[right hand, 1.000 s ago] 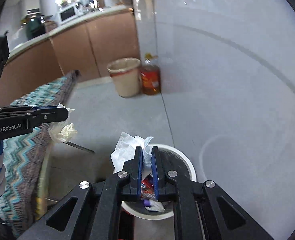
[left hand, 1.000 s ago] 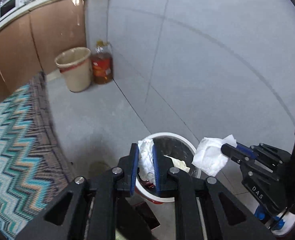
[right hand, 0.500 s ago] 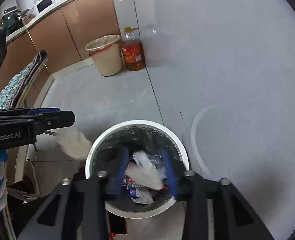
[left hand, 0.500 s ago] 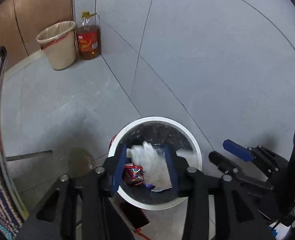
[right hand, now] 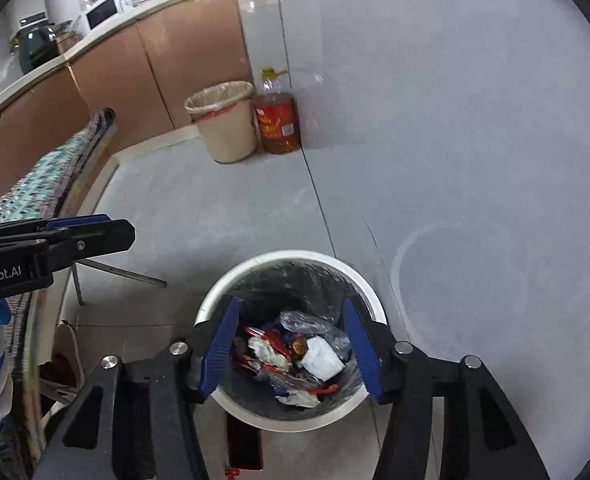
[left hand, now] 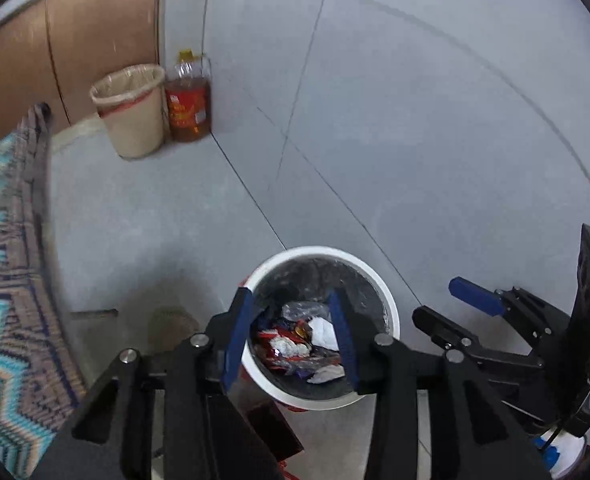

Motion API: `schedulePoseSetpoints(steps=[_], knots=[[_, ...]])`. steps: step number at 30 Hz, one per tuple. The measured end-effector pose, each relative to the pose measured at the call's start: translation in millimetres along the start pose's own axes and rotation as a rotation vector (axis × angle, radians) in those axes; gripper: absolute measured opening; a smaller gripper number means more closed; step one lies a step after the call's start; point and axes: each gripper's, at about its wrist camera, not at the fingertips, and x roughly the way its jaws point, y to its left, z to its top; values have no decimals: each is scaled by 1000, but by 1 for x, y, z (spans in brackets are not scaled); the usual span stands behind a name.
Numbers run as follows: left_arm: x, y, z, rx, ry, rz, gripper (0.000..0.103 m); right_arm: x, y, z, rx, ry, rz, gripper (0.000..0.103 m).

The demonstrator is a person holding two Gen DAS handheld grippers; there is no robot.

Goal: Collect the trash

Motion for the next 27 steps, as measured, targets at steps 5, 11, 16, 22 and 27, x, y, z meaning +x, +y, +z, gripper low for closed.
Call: schedulePoseSetpoints(steps=[5,11,16,22,27], knots=[[-54,8,-11,15,-119,42,38,-32,25,6,-35,-63,-5,71],[-120,25,-37,27,-218,98,51,-74,62,8,-71,-150,-18,91],[-170,41,-67,39,-289,159,60,-103,99,1,-117,-201,-25,102],[-217,58,-100,39,-354,209,62,-130,140,-14,-177,-241,-53,103],[-251,69,-130,24,-408,260,62,-152,165,-24,-204,-282,-56,103]])
